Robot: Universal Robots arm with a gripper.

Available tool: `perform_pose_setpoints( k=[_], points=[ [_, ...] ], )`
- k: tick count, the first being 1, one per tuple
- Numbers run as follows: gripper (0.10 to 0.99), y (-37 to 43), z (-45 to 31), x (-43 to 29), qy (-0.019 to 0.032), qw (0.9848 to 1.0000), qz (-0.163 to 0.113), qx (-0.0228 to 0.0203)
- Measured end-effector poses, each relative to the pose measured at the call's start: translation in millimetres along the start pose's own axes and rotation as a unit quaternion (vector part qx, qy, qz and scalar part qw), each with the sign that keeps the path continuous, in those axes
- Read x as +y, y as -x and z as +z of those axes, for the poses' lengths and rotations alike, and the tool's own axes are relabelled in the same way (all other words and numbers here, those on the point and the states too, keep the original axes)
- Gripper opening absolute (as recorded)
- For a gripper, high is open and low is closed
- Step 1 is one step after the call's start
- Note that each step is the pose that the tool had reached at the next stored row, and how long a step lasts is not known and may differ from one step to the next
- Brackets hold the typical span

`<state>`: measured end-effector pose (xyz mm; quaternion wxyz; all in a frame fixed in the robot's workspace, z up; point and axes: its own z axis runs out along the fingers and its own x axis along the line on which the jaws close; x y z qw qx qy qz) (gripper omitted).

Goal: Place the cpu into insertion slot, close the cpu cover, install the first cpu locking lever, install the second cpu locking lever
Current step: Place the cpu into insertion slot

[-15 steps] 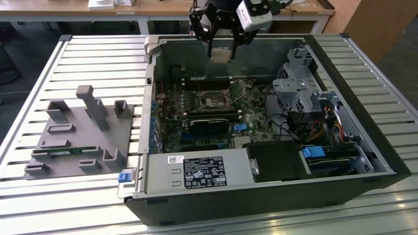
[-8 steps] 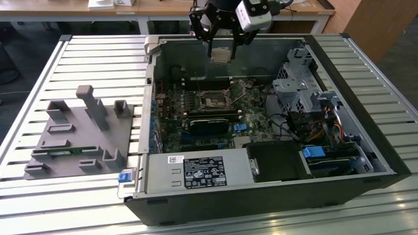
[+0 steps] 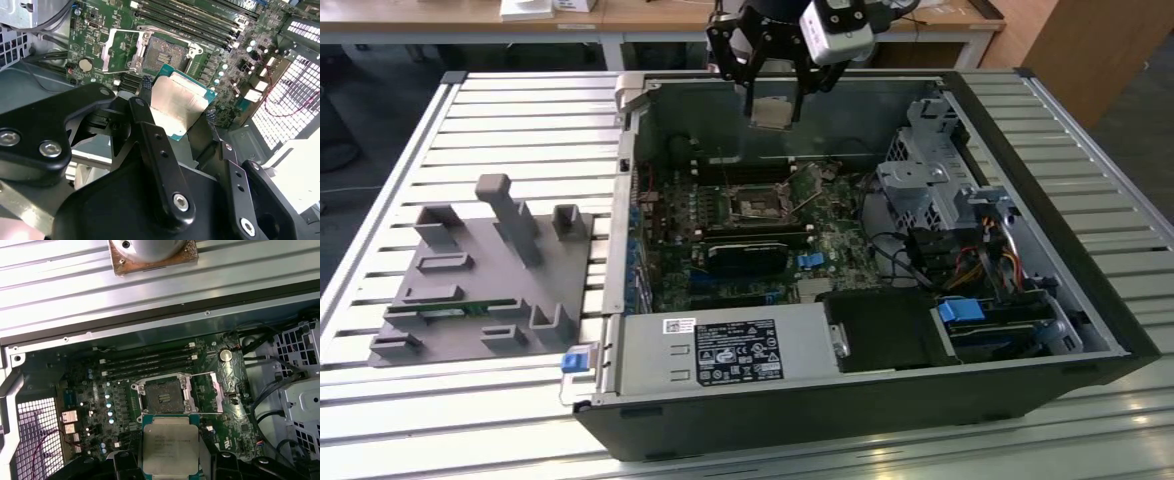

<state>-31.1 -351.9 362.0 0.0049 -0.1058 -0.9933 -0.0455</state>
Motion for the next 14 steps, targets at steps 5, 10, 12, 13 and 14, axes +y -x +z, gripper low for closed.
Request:
perform_pose_setpoints(
  k=[5,10,12,13,14],
  points=[
    [0.537,0.0,0.0,0.0,0.0002,1.0,0.007,-0.0007],
    [0.537,0.0,0.0,0.0,0.0003,0.9999,0.015,-0.0013],
    [0.537,0.0,0.0,0.0,0.0003,0.9998,0.017,-0.0016],
    [0.537,0.0,0.0,0.0,0.0004,0.9998,0.019,-0.0017],
    [0.537,0.0,0.0,0.0,0.0004,0.9998,0.02,-0.0018]
  ],
)
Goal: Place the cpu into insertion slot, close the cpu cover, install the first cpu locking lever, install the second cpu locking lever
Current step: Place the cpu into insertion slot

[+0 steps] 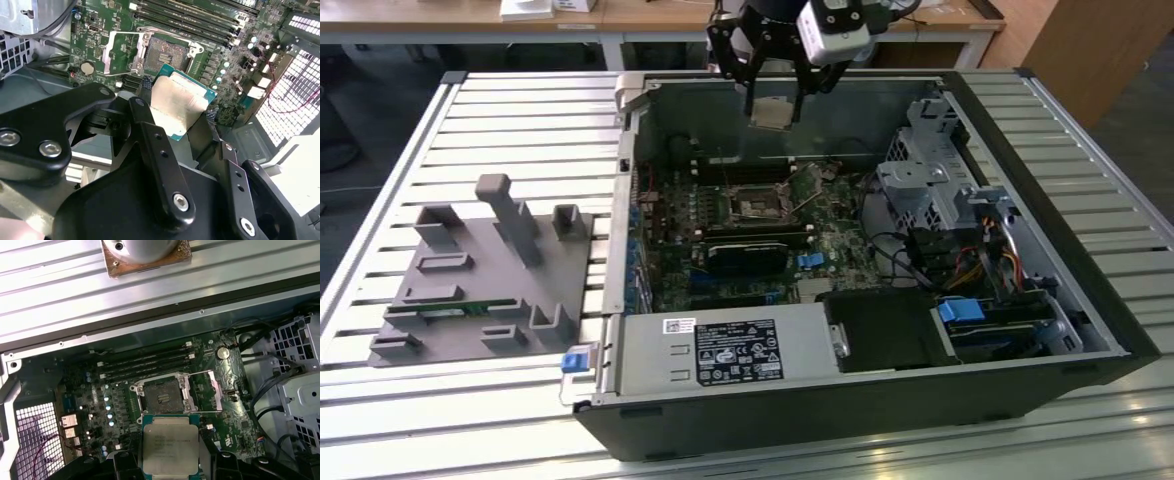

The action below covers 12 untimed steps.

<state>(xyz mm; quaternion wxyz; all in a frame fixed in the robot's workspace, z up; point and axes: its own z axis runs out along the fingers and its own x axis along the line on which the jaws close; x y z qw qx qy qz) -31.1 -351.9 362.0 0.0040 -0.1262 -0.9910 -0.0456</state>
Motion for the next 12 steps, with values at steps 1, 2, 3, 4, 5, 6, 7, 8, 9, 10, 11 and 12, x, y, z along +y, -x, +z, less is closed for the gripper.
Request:
perform_pose_setpoints(
  k=[1,2,3,4,5,6,7,8,9,10,11,12],
  points=[
    [0.537,0.0,0.0,0.0,0.0,1.0,0.001,-0.0001],
    [0.537,0.0,0.0,0.0,0.0,1.0,0.003,-0.0003],
    [0.537,0.0,0.0,0.0,0.0001,1.0,0.004,-0.0004],
    [0.537,0.0,0.0,0.0,0.0001,1.0,0.006,-0.0005],
    [0.537,0.0,0.0,0.0,0.0002,1.0,0.007,-0.0007],
    [0.537,0.0,0.0,0.0,0.0002,1.0,0.009,-0.0008],
    [0.537,0.0,0.0,0.0,0.0002,0.9999,0.01,-0.0009],
    [0.537,0.0,0.0,0.0,0.0002,0.9999,0.012,-0.001],
    [0.537,0.0,0.0,0.0,0.0003,0.9999,0.013,-0.0012],
    [0.537,0.0,0.0,0.0,0.0003,0.9999,0.015,-0.0013],
    [0.537,0.0,0.0,0.0,0.0003,0.9999,0.016,-0.0014],
    [0.537,0.0,0.0,0.0,0.0004,0.9998,0.017,-0.0016]
  ],
)
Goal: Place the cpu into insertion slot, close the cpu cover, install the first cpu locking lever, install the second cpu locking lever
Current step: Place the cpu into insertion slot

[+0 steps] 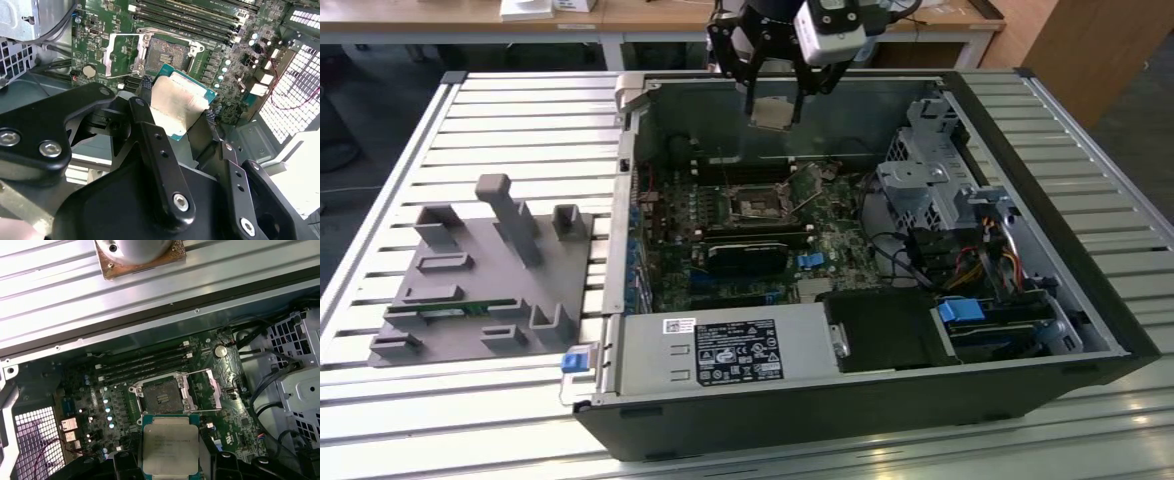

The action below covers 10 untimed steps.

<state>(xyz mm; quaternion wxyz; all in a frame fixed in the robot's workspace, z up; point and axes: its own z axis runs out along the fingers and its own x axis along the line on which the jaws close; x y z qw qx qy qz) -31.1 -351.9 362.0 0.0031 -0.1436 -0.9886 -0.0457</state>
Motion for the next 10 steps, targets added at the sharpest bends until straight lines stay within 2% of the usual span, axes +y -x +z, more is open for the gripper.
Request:
perform_pose_setpoints(
  k=[10],
  points=[
    [0.537,0.0,0.0,0.0,0.0003,0.9999,0.015,-0.0014]
  ],
)
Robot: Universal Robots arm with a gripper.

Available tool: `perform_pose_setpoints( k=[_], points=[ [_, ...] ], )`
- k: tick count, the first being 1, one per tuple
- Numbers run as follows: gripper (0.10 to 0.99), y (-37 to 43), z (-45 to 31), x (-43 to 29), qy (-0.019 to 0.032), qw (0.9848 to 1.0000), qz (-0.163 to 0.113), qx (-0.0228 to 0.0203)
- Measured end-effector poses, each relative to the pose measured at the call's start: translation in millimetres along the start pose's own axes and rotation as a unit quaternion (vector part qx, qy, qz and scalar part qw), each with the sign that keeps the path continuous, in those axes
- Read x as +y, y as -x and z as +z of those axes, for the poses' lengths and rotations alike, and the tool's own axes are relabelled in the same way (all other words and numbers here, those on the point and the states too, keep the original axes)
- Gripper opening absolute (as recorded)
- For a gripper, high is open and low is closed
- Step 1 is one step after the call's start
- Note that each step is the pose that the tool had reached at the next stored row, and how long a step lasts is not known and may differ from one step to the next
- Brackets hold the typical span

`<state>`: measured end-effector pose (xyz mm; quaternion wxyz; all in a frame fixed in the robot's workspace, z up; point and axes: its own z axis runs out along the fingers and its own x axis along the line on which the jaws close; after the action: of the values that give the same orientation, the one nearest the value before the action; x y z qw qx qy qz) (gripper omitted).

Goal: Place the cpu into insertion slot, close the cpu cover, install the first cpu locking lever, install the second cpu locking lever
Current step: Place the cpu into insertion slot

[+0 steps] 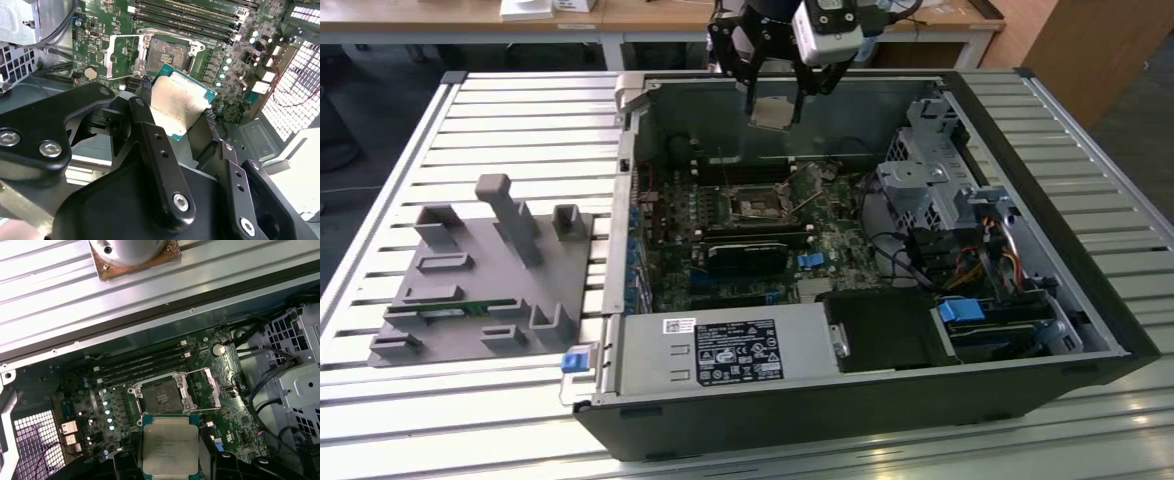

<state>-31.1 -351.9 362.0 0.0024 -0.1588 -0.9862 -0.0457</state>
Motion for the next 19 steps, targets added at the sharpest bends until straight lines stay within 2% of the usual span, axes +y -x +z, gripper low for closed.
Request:
perform_pose_setpoints(
  k=[12,19],
  points=[
    [0.537,0.0,0.1,0.0,0.0005,0.9997,0.026,-0.0023],
    [0.537,0.0,0.4,0.0,0.0012,0.9981,0.062,-0.0056]
  ],
)
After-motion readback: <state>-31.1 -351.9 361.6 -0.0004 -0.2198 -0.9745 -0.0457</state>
